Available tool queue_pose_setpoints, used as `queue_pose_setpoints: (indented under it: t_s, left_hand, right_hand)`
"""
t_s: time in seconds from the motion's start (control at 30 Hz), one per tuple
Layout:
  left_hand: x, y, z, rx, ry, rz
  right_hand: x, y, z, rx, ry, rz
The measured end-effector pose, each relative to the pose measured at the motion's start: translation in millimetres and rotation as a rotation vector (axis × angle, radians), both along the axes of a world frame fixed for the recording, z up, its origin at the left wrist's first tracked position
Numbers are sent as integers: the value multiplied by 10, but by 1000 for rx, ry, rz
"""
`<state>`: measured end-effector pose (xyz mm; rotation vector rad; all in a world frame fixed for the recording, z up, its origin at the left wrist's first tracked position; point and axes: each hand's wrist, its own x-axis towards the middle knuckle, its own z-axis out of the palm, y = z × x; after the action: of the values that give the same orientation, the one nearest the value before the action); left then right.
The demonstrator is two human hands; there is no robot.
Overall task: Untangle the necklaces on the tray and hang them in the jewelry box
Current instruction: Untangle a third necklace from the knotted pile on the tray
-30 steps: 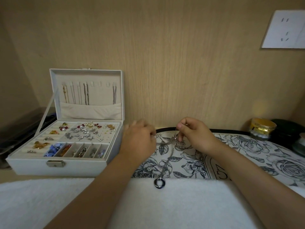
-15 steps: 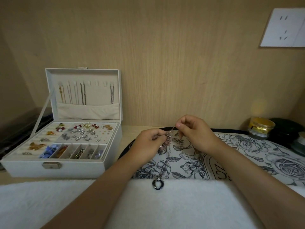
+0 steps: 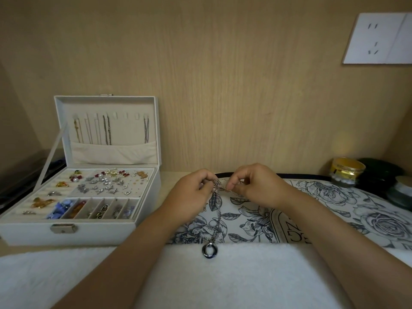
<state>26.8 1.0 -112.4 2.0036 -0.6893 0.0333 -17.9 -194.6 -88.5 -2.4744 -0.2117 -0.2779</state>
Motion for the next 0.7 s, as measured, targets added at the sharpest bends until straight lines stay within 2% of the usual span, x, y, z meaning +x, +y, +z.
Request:
queue_pose_setpoints:
  t_s: [0.2, 0.3, 0.47, 0.57, 0.63, 0.7]
  left_hand:
    - [36, 76, 55, 76, 28, -2]
    - [36, 88, 56, 135, -46, 24]
    - [36, 109, 41, 180, -210, 60]
    - [26, 100, 47, 183, -257, 48]
    - [34, 96, 48, 169, -252, 35]
    - [58, 103, 53, 136, -231, 20]
  right_hand:
    - [-3, 1, 37, 18, 8, -37]
    - [7, -23, 52, 63, -9, -105]
    - [-38, 55, 115, 307, 31, -79]
    - [-85, 131, 145, 463, 68, 30]
    - [-105, 148, 144, 606, 145, 121]
    - [-122, 163, 144, 718, 299, 177]
